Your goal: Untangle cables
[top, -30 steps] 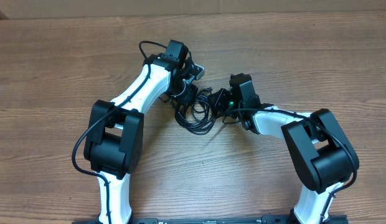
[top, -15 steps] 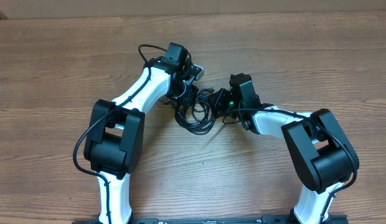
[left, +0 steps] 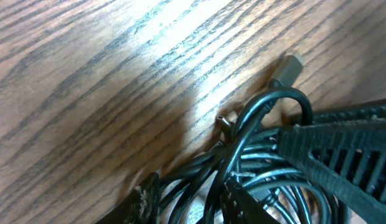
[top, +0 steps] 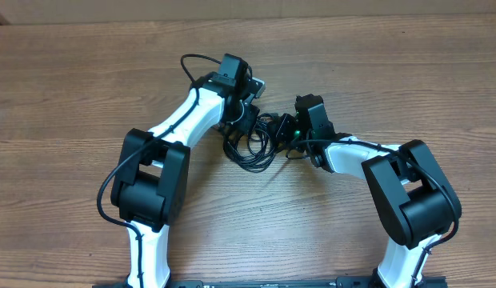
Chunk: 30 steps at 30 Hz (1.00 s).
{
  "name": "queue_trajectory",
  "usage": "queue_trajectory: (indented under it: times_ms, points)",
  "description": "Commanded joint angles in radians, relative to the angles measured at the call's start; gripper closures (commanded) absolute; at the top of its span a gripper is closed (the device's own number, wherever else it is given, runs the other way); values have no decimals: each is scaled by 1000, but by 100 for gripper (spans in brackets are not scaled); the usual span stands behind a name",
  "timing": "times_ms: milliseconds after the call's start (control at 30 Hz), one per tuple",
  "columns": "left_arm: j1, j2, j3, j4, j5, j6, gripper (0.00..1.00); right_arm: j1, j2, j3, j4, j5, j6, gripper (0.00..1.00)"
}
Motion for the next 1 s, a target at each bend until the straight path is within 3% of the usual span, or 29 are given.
queue_trajectory:
  times_ms: [0, 200, 233, 300, 700, 967]
  points:
    - [-39, -24, -12, 13, -80, -10, 67, -5, 34, -24, -9, 28, -1, 81]
    - [-64, -24, -12, 48, -169, -10, 72, -5, 34, -24, -9, 28, -1, 81]
    - [-65, -24, -12, 54, -169, -10, 86, -5, 34, -24, -9, 28, -1, 81]
    - [-65, -25, -11, 53, -168, -10, 96, -5, 34, -24, -10, 28, -1, 81]
    - [-64, -185, 32, -102, -166, -10, 96, -5, 34, -24, -10, 37, -1, 81]
    - [-61, -277, 32, -156, -85, 39, 96, -5, 34, -24, -10, 36, -1, 81]
